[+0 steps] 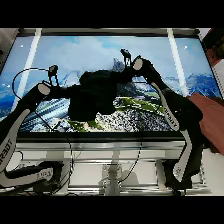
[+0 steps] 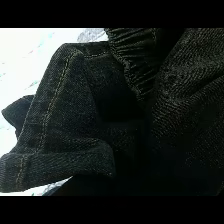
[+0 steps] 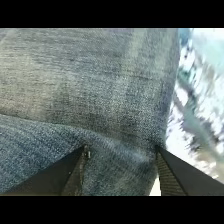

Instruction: Fold the clothes and pants, and hang the long-sleeved shirts on hangers.

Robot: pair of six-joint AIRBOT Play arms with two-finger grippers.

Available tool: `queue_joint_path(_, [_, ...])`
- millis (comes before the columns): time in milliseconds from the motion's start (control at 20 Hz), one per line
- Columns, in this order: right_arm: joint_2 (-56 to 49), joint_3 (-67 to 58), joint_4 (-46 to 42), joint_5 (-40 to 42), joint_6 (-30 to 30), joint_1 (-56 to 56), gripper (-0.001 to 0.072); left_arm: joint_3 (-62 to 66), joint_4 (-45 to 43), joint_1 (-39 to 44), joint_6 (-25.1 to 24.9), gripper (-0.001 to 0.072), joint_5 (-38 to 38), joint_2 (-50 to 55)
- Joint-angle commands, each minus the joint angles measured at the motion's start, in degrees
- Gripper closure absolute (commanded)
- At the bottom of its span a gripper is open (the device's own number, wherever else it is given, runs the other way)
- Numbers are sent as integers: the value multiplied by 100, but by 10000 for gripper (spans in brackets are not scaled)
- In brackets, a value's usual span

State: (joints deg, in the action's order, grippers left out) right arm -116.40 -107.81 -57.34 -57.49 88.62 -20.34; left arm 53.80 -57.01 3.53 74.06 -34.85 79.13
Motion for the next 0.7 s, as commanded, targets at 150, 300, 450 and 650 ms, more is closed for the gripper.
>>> queue_joint_path(150, [-365,-4,1871,-247,-560,-98,490,-2,-4,7,-2,683,-13,4])
queue_joint_path(300, [-356,-341,1770,170,-1139,-79,675,-2,-81,-44,-2,683,83,2])
queue_joint_path(450, [-199,-973,944,205,-1126,184,675,4,-151,-273,0,683,470,-92])
queue_joint_path(650, [546,-1021,149,168,-1115,774,676,11,-149,-693,2,683,1200,-560])
